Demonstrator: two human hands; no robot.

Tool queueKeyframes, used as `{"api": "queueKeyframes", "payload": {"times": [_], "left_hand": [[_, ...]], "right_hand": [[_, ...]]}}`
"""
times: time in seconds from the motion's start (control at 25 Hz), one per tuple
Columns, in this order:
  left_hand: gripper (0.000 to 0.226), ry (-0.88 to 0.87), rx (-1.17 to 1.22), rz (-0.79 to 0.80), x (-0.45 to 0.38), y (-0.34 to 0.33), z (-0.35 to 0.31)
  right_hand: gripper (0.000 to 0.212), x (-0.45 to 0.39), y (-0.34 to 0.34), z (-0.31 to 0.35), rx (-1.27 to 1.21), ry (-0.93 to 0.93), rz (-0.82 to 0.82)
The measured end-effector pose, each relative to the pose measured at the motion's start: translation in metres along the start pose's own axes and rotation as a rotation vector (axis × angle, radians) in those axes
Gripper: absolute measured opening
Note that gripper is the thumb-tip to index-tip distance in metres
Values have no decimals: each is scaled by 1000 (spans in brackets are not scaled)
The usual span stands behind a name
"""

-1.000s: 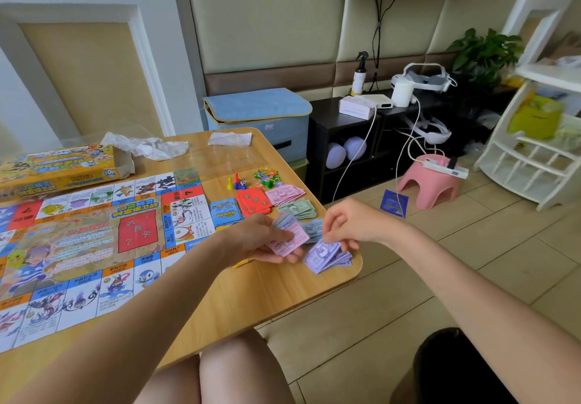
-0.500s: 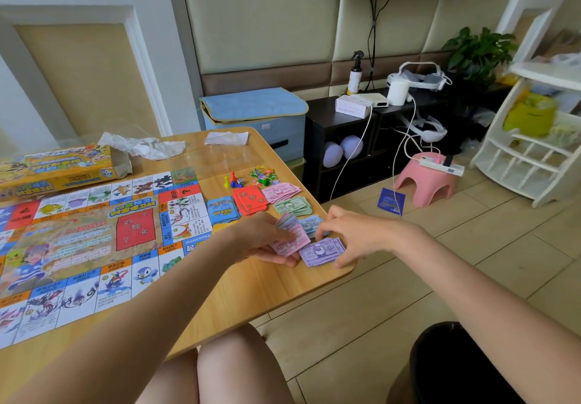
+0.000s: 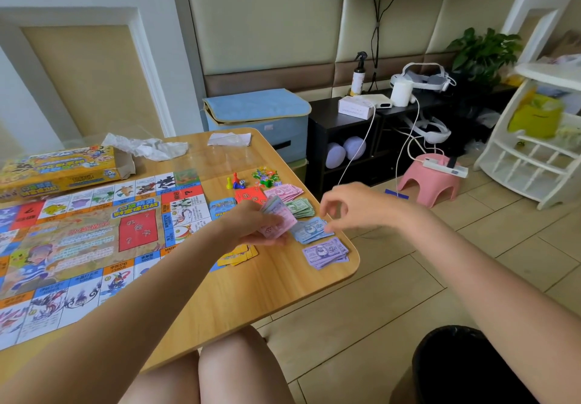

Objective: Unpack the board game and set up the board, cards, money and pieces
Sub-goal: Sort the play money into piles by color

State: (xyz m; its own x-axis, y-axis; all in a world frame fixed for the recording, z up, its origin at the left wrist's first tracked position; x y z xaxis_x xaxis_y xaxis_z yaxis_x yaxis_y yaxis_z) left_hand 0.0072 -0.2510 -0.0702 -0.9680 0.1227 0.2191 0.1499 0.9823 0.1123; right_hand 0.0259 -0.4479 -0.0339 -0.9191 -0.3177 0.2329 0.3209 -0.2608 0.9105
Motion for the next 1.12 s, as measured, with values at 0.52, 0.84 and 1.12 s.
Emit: {"api": "queueKeyframes", "payload": {"times": [0.52,0.84,1.12], "left_hand": [[21,15,109,-101,-16,-9,10],[17,-23,209,-210,-15,11,13],[19,-30,235,-314,-22,15,8]], "right_hand": [[43,-46,-28,15,314,75,71],[43,-33,-23,15,244,79,105],[45,-65,-7,23,152,23,-51]]}}
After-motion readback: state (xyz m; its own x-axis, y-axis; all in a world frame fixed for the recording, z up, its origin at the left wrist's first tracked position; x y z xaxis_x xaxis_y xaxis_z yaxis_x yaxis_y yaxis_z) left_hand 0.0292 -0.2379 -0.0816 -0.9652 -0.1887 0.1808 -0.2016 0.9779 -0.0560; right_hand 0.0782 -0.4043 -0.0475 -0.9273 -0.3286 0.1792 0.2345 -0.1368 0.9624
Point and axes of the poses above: each hand's wrist, its own x-axis away from the middle knuckle, its own y-axis out of the back of the hand, z = x × y, the point moved 3 cm from there along -x, towards the middle knuckle, and after that the axes turned 14 degrees about -y, right-handed, at the moved point
